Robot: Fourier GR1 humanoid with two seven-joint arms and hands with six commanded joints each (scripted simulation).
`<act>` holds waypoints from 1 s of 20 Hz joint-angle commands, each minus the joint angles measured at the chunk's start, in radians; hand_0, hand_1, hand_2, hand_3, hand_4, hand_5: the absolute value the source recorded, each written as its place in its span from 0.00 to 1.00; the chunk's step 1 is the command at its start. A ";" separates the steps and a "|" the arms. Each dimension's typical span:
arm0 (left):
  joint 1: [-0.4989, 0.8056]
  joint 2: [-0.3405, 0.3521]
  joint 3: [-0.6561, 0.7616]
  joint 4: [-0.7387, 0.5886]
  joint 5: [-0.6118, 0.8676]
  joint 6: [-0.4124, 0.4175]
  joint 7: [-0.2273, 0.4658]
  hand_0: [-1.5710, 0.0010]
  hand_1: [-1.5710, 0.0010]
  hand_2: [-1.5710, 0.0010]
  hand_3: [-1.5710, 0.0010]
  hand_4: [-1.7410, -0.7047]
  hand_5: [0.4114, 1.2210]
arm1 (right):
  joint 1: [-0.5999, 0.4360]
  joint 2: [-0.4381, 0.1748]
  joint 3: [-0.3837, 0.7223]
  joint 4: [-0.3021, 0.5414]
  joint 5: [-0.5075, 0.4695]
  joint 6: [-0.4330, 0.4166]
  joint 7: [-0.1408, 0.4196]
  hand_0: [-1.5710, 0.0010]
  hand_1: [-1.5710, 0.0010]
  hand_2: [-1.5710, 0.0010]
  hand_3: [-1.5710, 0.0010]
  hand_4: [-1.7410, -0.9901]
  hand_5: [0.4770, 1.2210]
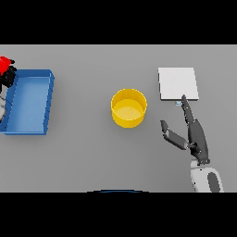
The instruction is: Pick up the red beaker and tilt it to pour out 1 green nut into yellow bowl. Pick up the yellow bowl and place it on the metallic measuring scale.
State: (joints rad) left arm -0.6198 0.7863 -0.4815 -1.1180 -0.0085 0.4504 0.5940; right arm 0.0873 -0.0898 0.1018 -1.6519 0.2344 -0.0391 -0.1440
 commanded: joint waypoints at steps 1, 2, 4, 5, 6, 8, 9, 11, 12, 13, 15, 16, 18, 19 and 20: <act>0.015 0.003 -0.005 -0.018 0.005 0.010 0.012 0.00 0.00 0.00 0.04 0.00 1.00 | 0.009 0.006 0.007 -0.006 0.000 0.002 -0.007 1.00 1.00 1.00 1.00 0.70 0.25; 0.021 0.005 -0.008 -0.019 0.010 0.016 0.014 0.00 0.00 0.00 0.03 0.00 0.97 | 0.001 0.001 0.007 -0.011 0.001 0.004 0.001 1.00 1.00 1.00 1.00 0.70 0.26; 0.049 -0.008 -0.028 -0.018 0.013 0.033 0.016 0.00 0.00 0.00 0.02 0.00 0.87 | -0.007 0.002 0.006 0.003 0.014 -0.005 0.021 1.00 1.00 1.00 1.00 0.71 0.25; 0.046 -0.003 -0.035 -0.011 0.011 0.031 0.016 0.00 0.00 0.00 0.02 0.00 0.78 | -0.004 -0.002 0.001 0.001 0.008 -0.005 0.011 1.00 1.00 1.00 1.00 0.72 0.25; 0.044 0.001 -0.047 0.002 0.008 0.021 0.016 0.00 0.00 0.00 0.01 0.00 0.69 | -0.001 0.001 0.003 0.000 0.003 -0.001 0.005 1.00 1.00 1.00 1.00 0.71 0.25; 0.039 0.014 -0.062 0.001 0.013 -0.021 0.016 0.00 0.00 0.00 0.04 0.20 0.56 | 0.008 -0.003 0.004 -0.003 0.006 0.000 -0.010 1.00 1.00 1.00 1.00 0.72 0.25; 0.046 0.028 -0.063 -0.025 0.034 -0.064 0.015 0.00 0.08 0.09 0.13 0.35 0.52 | 0.000 -0.004 -0.002 0.001 -0.001 0.001 0.000 1.00 1.00 1.00 1.00 0.73 0.25; 0.068 0.046 -0.071 -0.064 0.085 -0.139 0.016 0.26 0.40 0.39 0.43 0.60 0.45 | 0.007 -0.002 0.003 -0.002 0.001 0.002 -0.014 1.00 1.00 1.00 1.00 0.74 0.25; 0.075 0.066 -0.076 -0.082 0.111 -0.186 0.015 0.41 0.52 0.51 0.54 0.68 0.43 | 0.021 0.003 0.010 -0.005 0.008 -0.001 -0.030 1.00 1.00 1.00 1.00 0.74 0.25; 0.067 0.078 -0.081 -0.081 0.128 -0.208 0.016 0.52 0.62 0.61 0.63 0.75 0.41 | 0.017 -0.003 0.005 -0.015 0.009 -0.004 -0.018 1.00 1.00 1.00 1.00 0.75 0.25; 0.068 0.093 -0.091 -0.108 0.150 -0.239 0.014 0.70 0.75 0.75 0.76 0.83 0.37 | 0.007 -0.001 0.007 -0.002 0.016 -0.007 0.006 1.00 1.00 1.00 1.00 0.74 0.26; 0.073 0.102 -0.086 -0.116 0.161 -0.248 0.013 0.76 0.80 0.80 0.81 0.86 0.35 | 0.025 0.003 0.013 -0.013 0.010 -0.001 -0.015 1.00 1.00 1.00 1.00 0.74 0.26; 0.066 0.095 -0.084 -0.112 0.177 -0.255 0.016 0.84 0.87 0.87 0.88 0.89 0.34 | 0.022 0.001 0.010 -0.014 0.015 -0.006 -0.002 1.00 1.00 1.00 1.00 0.74 0.25; 0.070 0.084 -0.092 -0.114 0.173 -0.248 0.016 0.88 0.90 0.90 0.90 0.91 0.33 | 0.019 0.006 0.013 -0.007 0.012 -0.002 0.012 1.00 1.00 1.00 1.00 0.74 0.26; 0.072 0.080 -0.085 -0.108 0.171 -0.230 0.006 0.90 0.92 0.92 0.92 0.91 0.33 | 0.022 0.011 0.014 -0.010 0.015 -0.007 0.015 1.00 1.00 1.00 1.00 0.74 0.25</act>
State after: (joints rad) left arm -0.5478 0.8666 -0.5663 -1.2259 0.1624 0.2203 0.5999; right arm 0.1090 -0.0791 0.1164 -1.6614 0.2492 -0.0456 -0.1294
